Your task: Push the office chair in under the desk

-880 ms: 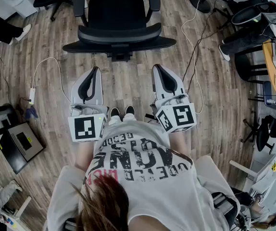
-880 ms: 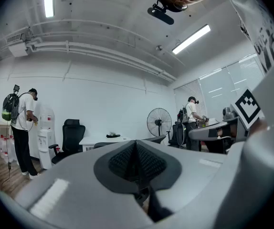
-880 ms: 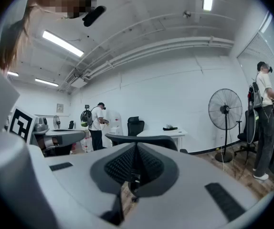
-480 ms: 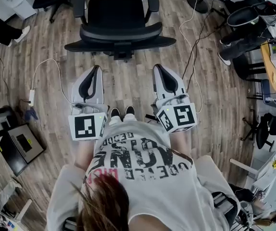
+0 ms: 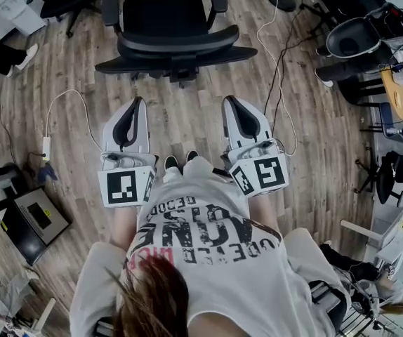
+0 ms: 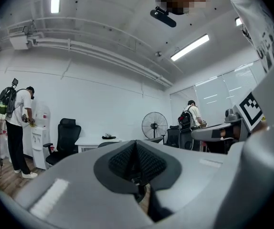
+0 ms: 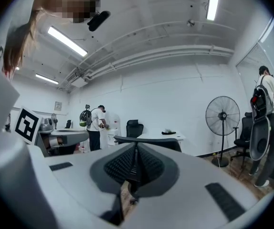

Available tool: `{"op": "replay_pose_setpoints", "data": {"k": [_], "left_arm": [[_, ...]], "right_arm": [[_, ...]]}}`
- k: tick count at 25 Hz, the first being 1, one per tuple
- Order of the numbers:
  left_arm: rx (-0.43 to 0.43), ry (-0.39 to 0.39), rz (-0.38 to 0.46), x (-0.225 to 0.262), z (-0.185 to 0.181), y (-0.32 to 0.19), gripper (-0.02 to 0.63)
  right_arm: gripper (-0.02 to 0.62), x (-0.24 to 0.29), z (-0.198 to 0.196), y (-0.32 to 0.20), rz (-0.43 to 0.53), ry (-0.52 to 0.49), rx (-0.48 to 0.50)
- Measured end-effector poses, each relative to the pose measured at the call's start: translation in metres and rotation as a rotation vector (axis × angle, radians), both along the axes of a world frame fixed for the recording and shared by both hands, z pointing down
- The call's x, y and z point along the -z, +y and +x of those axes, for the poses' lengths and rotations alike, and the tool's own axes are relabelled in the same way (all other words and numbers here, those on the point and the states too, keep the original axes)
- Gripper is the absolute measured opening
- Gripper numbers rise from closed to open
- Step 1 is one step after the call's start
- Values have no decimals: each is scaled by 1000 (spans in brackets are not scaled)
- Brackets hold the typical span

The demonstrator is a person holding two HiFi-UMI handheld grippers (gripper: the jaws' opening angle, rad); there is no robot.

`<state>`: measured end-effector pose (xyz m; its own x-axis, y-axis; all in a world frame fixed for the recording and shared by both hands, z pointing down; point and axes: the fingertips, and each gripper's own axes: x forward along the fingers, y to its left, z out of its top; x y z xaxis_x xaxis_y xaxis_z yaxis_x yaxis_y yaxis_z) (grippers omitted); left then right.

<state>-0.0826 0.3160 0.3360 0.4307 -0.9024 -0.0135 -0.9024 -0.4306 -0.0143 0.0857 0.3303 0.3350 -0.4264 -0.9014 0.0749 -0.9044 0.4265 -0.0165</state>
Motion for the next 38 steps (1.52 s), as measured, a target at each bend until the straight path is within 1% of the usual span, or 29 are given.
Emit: {"op": "replay_pose_setpoints", "data": {"k": [5, 11, 15, 19, 24, 28, 33, 38], "left_arm": [[-4, -1, -10, -4, -5, 0, 12], [8, -5, -6, -3, -1, -24, 12], [39, -15, 23, 5, 1, -49, 12], [71, -47, 39, 7, 6, -69, 12], [119, -57, 40, 8, 15, -86, 12], [158, -86, 30, -1, 17, -92, 12], [206, -112, 10, -9, 15, -93, 12], [220, -123, 12, -12, 11, -96, 12]], "right_arm": [[23, -4, -2, 2, -1, 1, -11], [23, -4, 7, -31, -8, -16, -2], [23, -1, 16, -63, 3, -16, 20], [23, 2, 33, -94, 14, -13, 32], [23, 2, 55, -120, 24, -11, 55], [23, -4, 68, -135, 15, 0, 75], [23, -14, 84, -141, 5, 15, 91], [23, -21, 92, -145, -10, 20, 84]]}}
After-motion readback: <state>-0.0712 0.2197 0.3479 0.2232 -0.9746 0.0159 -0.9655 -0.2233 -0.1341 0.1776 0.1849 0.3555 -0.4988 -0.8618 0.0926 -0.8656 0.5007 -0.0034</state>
